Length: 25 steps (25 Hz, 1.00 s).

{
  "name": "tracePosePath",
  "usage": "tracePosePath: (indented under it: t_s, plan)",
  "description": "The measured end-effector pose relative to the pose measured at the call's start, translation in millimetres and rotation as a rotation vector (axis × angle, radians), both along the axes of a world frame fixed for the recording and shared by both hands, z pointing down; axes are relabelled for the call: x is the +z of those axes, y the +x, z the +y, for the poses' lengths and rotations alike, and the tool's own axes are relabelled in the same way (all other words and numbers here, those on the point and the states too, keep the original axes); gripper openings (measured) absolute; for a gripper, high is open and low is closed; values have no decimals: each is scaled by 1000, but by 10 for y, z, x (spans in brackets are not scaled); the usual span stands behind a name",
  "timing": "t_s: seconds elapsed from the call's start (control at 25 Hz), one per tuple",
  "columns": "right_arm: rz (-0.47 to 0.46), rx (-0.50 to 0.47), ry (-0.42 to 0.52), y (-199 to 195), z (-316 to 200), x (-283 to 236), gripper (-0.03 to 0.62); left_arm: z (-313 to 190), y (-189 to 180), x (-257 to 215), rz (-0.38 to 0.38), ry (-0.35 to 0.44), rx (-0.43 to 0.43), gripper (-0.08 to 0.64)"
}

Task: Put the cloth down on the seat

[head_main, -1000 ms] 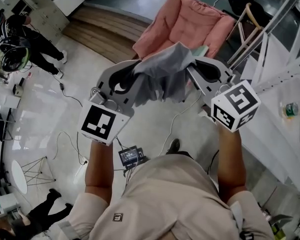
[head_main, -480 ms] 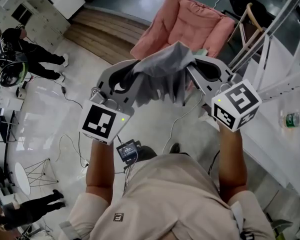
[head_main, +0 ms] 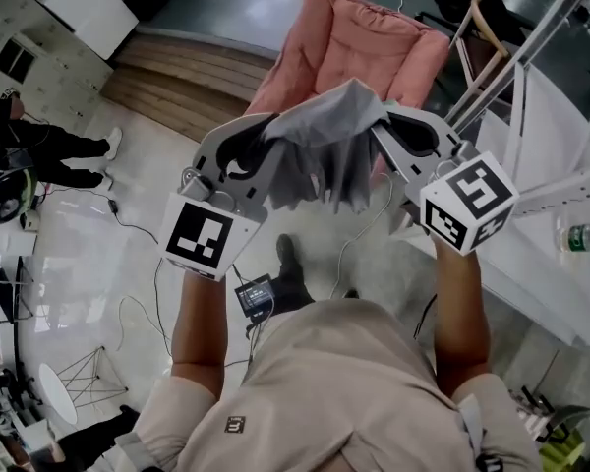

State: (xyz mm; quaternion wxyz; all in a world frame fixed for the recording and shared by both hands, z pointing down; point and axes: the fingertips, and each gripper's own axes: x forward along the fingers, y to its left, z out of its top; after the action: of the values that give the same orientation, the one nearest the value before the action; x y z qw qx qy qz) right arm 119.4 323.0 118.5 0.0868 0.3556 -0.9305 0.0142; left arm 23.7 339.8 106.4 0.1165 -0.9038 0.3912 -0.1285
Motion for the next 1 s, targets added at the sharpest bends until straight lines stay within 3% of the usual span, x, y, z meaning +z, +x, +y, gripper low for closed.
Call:
tracePosePath:
  t_s: [0.28,1.0]
  plan:
    - [38,110,2,-264,-676,-81,8,-800,-233,-141,35,22,132,43]
    - [64,245,-11,-680,-1746,-133,8,-1965,-725,-107,37,7,255,43]
